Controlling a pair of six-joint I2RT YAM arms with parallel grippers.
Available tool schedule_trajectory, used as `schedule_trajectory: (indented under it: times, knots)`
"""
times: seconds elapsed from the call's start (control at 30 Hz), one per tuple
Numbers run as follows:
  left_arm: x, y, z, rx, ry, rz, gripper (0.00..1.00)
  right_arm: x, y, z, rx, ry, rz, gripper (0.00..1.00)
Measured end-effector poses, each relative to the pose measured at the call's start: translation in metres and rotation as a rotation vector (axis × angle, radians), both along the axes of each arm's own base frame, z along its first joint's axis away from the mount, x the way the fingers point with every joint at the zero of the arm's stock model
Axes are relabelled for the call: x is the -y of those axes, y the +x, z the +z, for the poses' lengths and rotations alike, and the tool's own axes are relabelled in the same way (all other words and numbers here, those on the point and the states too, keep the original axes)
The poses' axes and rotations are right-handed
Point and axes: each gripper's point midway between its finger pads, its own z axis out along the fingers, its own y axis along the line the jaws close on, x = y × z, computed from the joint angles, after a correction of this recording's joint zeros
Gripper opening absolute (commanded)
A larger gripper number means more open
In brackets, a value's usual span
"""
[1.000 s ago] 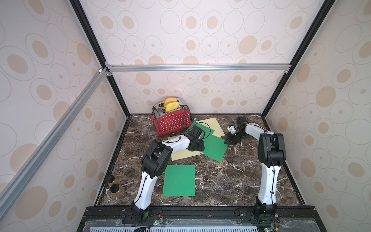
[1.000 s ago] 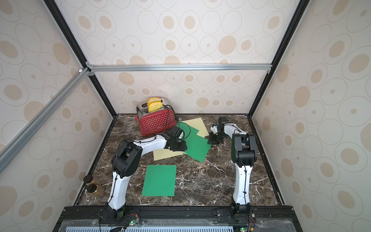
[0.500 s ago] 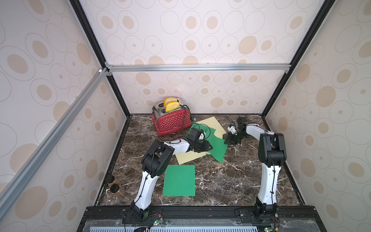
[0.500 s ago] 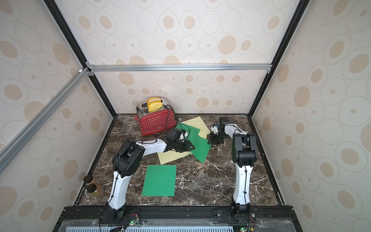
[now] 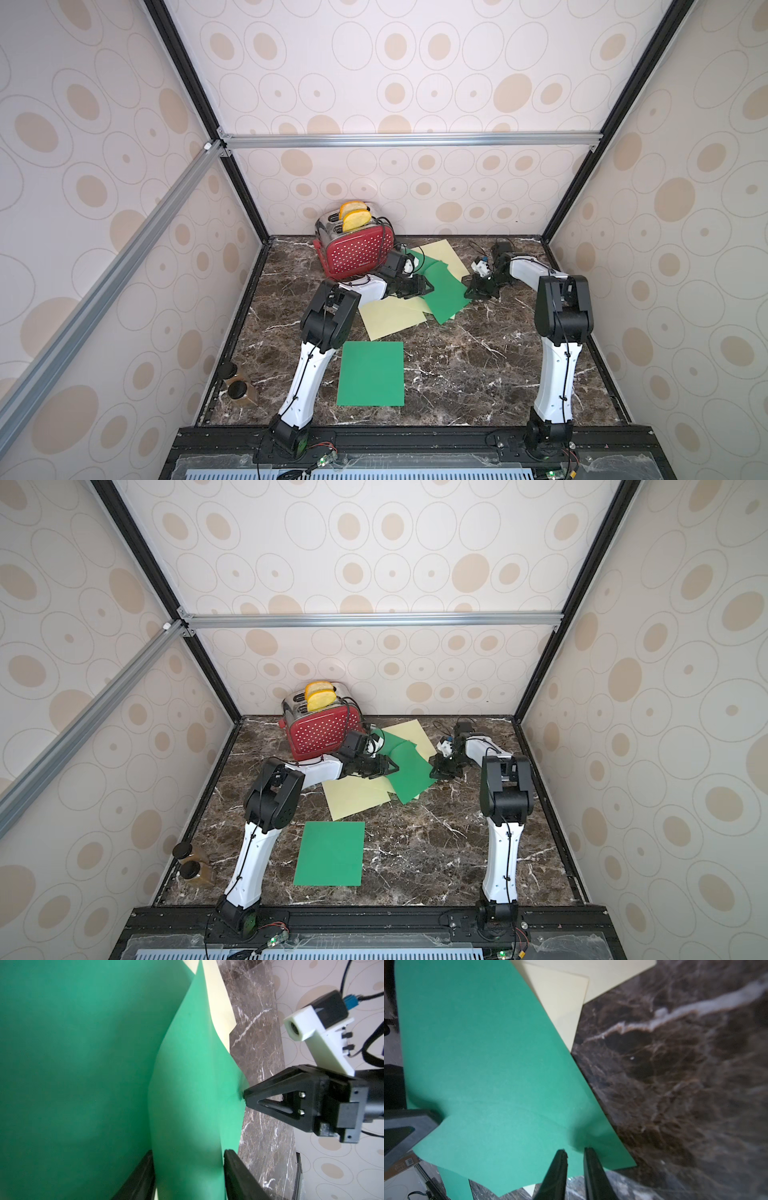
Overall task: Sort the scattered colored papers by color
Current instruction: Pick up the colored paper from the center of the board.
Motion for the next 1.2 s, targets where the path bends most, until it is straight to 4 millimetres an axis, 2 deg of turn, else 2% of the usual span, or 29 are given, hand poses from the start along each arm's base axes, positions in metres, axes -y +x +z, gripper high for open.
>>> schedule_trajectory:
  times: [0.13,0.3,0.53,0.63,0.73,1.0,1.2]
  knots:
    - [0.005,0.007,0.001,0.02,0.013,-0.032,0.54,0.0,0.0,0.0,0.0,0.003,0.001,0.21]
    - [0.0,0.005,0.0,0.014,0.031,-0.038,0.54,0.0,0.0,0.0,0.0,0.003,0.0,0.21]
    - [-0.014,-0.016,0.0,-0.053,0.018,0.011,0.55,-0.001,0.0,0.0,0.001,0.007,0.0,0.21]
    - [-0.015,-0.021,0.002,-0.082,-0.026,0.051,0.61,-0.001,0.0,0.0,0.003,0.009,0.0,0.21]
    - [-0.014,-0.023,0.004,-0.104,-0.077,0.088,0.62,-0.001,0.0,0.0,0.003,0.011,0.001,0.21]
    - [-0.006,-0.016,0.025,-0.138,-0.2,0.13,0.68,-0.001,0.0,0.0,0.003,0.011,0.001,0.21]
    - [-0.013,-0.014,0.034,-0.212,-0.37,0.235,0.72,-0.001,0.0,0.0,0.003,0.012,0.001,0.21]
